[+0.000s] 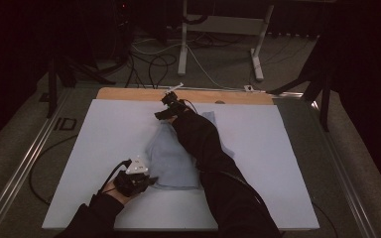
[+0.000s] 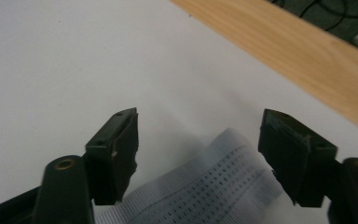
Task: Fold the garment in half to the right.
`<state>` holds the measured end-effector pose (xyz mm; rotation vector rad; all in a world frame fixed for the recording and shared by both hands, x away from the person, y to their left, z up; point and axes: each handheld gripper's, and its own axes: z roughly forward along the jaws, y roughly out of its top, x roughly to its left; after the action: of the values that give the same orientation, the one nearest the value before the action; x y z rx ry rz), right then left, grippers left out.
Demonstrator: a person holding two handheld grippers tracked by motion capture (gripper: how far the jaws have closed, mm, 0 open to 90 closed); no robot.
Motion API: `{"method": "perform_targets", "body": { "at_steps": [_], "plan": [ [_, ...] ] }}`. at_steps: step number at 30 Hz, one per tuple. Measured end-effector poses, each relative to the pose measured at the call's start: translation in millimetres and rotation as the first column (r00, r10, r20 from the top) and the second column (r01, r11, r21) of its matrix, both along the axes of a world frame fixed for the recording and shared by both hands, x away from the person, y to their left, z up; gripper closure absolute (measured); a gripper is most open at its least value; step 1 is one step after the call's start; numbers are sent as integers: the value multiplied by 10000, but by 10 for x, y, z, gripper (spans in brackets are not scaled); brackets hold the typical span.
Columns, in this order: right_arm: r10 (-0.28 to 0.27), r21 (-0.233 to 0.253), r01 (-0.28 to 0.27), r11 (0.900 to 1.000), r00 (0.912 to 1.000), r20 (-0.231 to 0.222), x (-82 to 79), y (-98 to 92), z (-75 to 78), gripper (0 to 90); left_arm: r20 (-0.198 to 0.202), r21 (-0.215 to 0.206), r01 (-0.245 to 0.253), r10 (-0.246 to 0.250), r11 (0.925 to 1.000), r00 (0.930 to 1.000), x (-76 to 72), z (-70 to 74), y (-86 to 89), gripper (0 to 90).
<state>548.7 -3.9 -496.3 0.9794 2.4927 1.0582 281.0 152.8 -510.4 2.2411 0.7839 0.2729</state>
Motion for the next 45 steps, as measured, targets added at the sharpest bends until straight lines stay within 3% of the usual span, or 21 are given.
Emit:
{"method": "perform_targets", "body": {
  "at_steps": [4, 16, 18, 19, 24, 29, 36, 37, 39, 45],
  "plan": [
    [-36, -169, 33, 9999, 9998, -185, 16, 29, -54, 393, -17, -32, 9, -9, 10000, 10000, 0, 0, -2, 868],
    [-51, -805, 9, 9968, 9987, -516, 36, 77, -181, 396, -54, -8, 29, -29, 10000, 10000, -4, -7, -12, 868],
    [102, -1219, -150, 9924, 9992, -399, 37, 84, -196, 412, -64, -19, 41, -41, 10000, 10000, 2, -8, -11, 869],
    [21, -1201, -71, 9927, 9991, -423, 39, 90, -199, 419, -82, -22, 32, -33, 10000, 10000, 4, -9, -10, 868],
    [-92, -1532, 38, 9882, 9994, -345, 36, 88, -212, 507, -84, -6, 28, -28, 10000, 10000, 6, -13, -7, 868],
    [-112, -2077, 123, 9781, 9999, 68, 3, 103, -214, 596, -95, -5, -1, 1, 10000, 10000, 5, -19, -13, 868],
    [-95, -2207, 126, 9753, 9998, 150, -27, 133, -211, 753, -128, -32, -35, 34, 10000, 9999, 5, -29, -12, 868],
    [-120, -2285, 162, 9734, 9997, 196, -31, 133, -210, 821, -132, -20, -49, 49, 10000, 9999, 7, -33, -7, 868],
    [-41, -2500, 109, 9682, 9996, 276, -35, 134, -203, 841, -162, -15, -42, 42, 10000, 9999, 13, -34, -7, 868],
    [6, -2536, 92, 9673, 9993, 384, -43, 139, -183, 862, -240, -134, -63, 60, 9999, 9997, 20, -37, 4, 868]
  ]
}}
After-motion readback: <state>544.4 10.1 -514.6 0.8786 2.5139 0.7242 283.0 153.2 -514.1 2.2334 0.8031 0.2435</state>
